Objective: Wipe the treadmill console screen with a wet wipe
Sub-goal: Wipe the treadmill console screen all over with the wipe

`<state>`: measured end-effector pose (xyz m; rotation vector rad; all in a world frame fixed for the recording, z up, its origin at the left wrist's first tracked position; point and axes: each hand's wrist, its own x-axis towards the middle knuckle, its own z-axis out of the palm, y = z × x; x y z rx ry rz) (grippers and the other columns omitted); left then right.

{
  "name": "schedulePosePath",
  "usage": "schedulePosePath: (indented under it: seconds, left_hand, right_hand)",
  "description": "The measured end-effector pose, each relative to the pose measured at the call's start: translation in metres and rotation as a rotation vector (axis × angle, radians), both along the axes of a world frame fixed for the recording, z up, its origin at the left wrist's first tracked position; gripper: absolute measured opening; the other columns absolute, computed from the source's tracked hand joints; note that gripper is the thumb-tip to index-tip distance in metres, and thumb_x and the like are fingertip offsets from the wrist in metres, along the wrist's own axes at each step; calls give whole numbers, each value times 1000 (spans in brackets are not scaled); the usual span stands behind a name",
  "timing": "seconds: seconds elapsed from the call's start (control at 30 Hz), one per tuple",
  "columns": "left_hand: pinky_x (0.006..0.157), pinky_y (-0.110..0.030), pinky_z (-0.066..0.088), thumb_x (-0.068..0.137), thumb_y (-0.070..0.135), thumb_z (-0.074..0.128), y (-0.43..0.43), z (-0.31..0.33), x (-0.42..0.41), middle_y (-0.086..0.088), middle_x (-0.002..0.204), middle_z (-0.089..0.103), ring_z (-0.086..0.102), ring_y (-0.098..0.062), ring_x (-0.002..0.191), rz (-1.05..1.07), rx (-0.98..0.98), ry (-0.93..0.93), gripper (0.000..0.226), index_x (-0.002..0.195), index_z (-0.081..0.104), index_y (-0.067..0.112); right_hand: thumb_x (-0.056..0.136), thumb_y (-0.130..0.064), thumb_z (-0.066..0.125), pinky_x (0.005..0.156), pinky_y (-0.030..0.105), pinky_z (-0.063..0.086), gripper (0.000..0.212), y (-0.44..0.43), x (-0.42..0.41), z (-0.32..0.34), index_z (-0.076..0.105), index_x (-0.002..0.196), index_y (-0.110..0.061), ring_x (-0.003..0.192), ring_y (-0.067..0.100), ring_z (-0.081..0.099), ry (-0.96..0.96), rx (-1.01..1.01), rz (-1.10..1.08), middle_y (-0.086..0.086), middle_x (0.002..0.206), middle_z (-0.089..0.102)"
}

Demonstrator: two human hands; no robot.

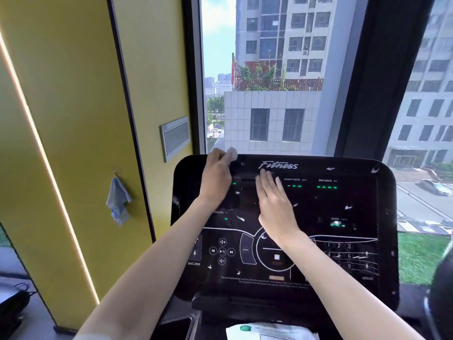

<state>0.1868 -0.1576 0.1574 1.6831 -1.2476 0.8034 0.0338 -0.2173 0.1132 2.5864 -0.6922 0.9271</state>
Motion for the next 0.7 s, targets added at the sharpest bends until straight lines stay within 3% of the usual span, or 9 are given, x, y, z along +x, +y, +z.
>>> schedulePosePath:
  seconds: [0.07, 0.1, 0.27, 0.3, 0.4, 0.43, 0.57, 0.63, 0.7]
  left_hand:
    - [75, -34, 50, 92, -4, 49, -1, 3, -6, -8, 91, 47, 48, -23, 83, 80, -157, 282, 19, 105, 61, 2]
    - [73, -32, 48, 91, -6, 48, -3, 4, -14, -8, 90, 46, 47, -23, 84, 93, -178, 315, 21, 104, 61, 2]
    - [64, -31, 48, 80, -15, 55, -9, 0, -19, -10, 89, 50, 48, -24, 82, -103, 129, -161, 37, 112, 61, 2]
    - [65, -32, 49, 81, -14, 55, -8, 2, -12, -10, 90, 51, 49, -24, 82, -87, 119, -150, 36, 113, 61, 2]
    - [74, -27, 47, 87, -10, 53, -4, 7, -3, -14, 95, 53, 51, -26, 88, 68, -66, 140, 29, 113, 60, -2]
    - [75, -27, 48, 84, -13, 54, -4, 5, -7, -15, 96, 55, 52, -26, 90, 66, -54, 119, 32, 114, 60, -2]
    - [58, -39, 54, 70, -20, 56, -5, -8, -13, -14, 99, 55, 52, -28, 92, -164, 238, -276, 54, 119, 60, 4]
    - [57, -40, 53, 70, -21, 55, -5, -2, -2, -11, 95, 53, 51, -26, 88, -135, 213, -231, 50, 112, 60, 6]
    - [60, -40, 52, 70, -23, 54, -5, 4, -4, -11, 89, 51, 50, -25, 82, -47, 69, -35, 43, 102, 60, 5]
  right_hand:
    - [58, 10, 68, 111, 47, 28, 78, -1, 1, -2, 44, 132, 9, 133, 35, 37, -13, -2, -1, 25, 142, 40]
    - [59, 11, 66, 111, 47, 28, 75, -2, 2, -2, 44, 131, 10, 132, 35, 38, -28, -3, 6, 26, 141, 40]
    - [62, 11, 65, 111, 47, 28, 70, -3, 1, -2, 46, 130, 9, 132, 35, 40, -15, -30, 1, 26, 140, 42]
    - [61, 11, 67, 111, 46, 28, 73, -3, 1, -2, 45, 131, 9, 132, 34, 39, -11, -31, -4, 25, 140, 42]
    - [59, 11, 70, 111, 46, 26, 77, -3, 2, -4, 44, 132, 9, 132, 35, 38, -21, -18, -3, 25, 141, 40]
    - [59, 11, 70, 111, 46, 27, 77, -3, 3, -4, 43, 132, 10, 133, 35, 38, -21, -18, -4, 25, 142, 40]
    - [59, 13, 67, 112, 46, 26, 75, -3, 2, -3, 44, 131, 9, 133, 34, 38, -22, -29, -8, 25, 141, 41]
    - [59, 13, 67, 112, 46, 25, 77, -4, 1, -3, 44, 132, 9, 133, 34, 37, -24, -25, -9, 25, 141, 40]
    - [59, 13, 67, 112, 46, 25, 77, -3, 2, -4, 43, 132, 9, 134, 34, 37, -27, -18, -6, 24, 142, 39]
